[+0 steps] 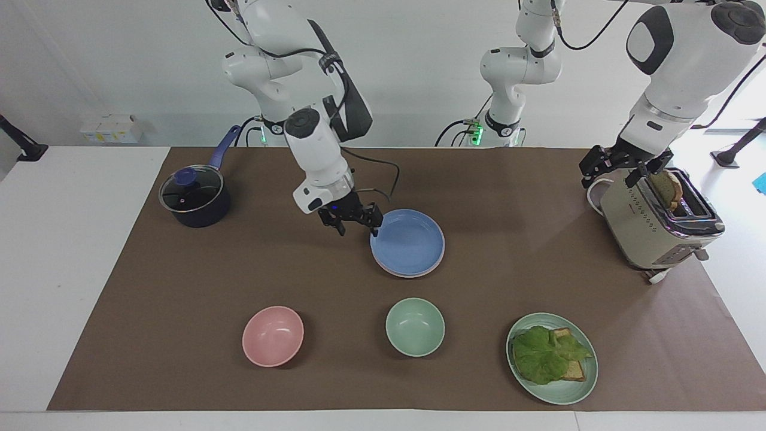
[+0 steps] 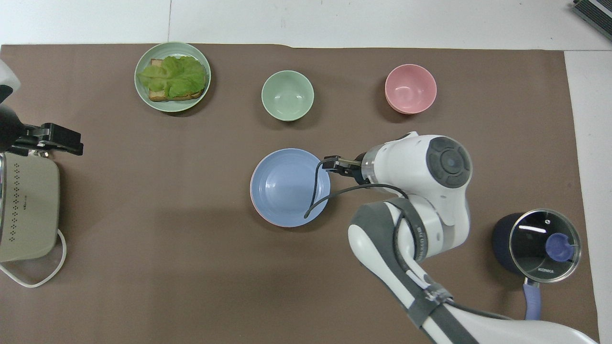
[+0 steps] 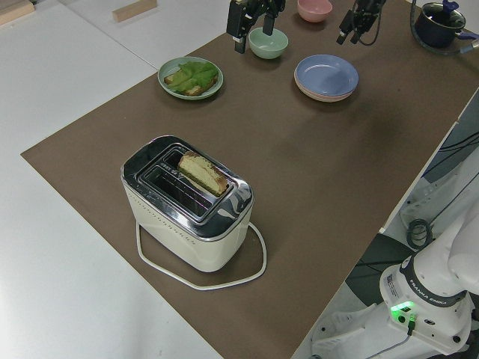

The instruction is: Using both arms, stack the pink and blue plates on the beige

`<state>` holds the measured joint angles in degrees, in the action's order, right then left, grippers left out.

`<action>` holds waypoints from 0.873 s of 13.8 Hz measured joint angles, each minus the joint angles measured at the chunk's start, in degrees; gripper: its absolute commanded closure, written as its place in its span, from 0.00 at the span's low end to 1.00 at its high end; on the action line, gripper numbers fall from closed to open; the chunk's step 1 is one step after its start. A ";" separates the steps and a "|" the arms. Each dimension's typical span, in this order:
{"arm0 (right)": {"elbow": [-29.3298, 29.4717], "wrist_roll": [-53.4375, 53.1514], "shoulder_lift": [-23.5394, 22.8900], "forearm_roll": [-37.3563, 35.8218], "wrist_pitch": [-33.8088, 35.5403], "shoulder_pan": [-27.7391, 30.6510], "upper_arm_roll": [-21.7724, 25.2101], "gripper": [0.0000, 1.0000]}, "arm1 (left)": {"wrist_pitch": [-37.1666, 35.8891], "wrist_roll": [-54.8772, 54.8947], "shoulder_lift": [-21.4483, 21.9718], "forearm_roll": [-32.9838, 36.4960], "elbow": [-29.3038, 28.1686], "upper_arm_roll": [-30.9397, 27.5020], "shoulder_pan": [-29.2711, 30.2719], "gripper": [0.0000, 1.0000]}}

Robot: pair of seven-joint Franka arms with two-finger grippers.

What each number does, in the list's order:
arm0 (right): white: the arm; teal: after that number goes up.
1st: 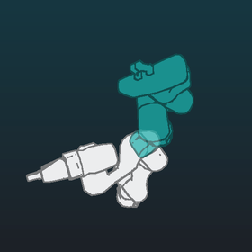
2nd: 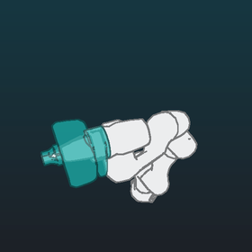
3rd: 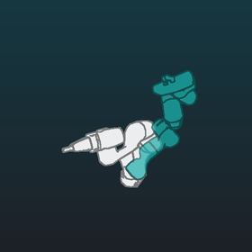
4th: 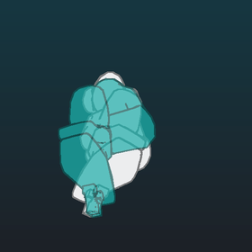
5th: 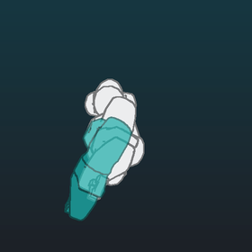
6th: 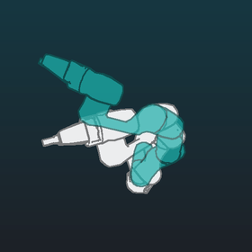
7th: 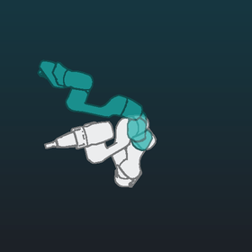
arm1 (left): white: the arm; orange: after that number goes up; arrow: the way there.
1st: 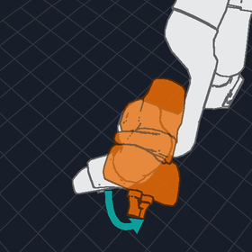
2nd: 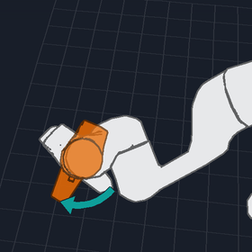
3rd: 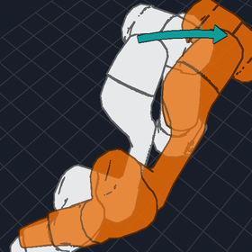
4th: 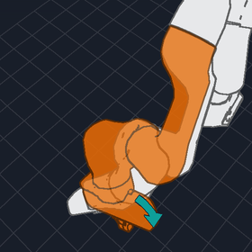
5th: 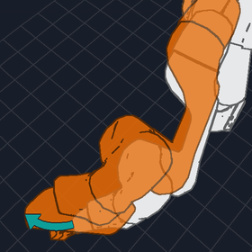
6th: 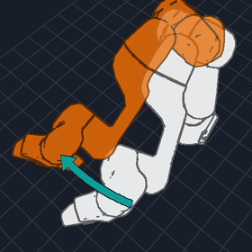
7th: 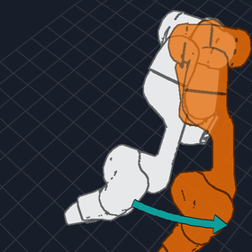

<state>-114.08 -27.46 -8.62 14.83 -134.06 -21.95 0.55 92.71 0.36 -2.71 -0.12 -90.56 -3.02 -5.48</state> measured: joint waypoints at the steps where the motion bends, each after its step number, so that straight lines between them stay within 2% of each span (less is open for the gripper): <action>1: 0.18 0.01 2.41 -3.22 2.85 2.91 0.04 0.00 | 0.00 0.00 0.00 0.00 0.00 0.00 0.00 0.00; 3: 0.21 0.14 7.04 -9.81 7.66 8.01 0.10 0.00 | 0.00 0.00 0.00 0.00 0.00 0.00 0.00 0.00; 6: 1.18 2.89 12.70 -12.31 14.93 13.62 0.15 0.00 | 0.00 0.00 0.00 0.00 0.00 0.00 0.00 0.00; 9: 7.73 7.96 15.85 -13.04 27.68 17.97 0.21 0.00 | 0.00 0.00 0.00 0.00 0.00 0.00 0.00 0.00; 12: 14.95 13.79 15.92 -16.59 34.69 20.18 0.23 0.00 | 0.00 0.00 0.00 0.00 0.01 0.00 0.00 0.00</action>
<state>-99.12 -13.68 7.30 -1.76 -99.38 -1.77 0.77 92.71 0.35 -2.71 -0.12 -90.55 -3.02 -5.48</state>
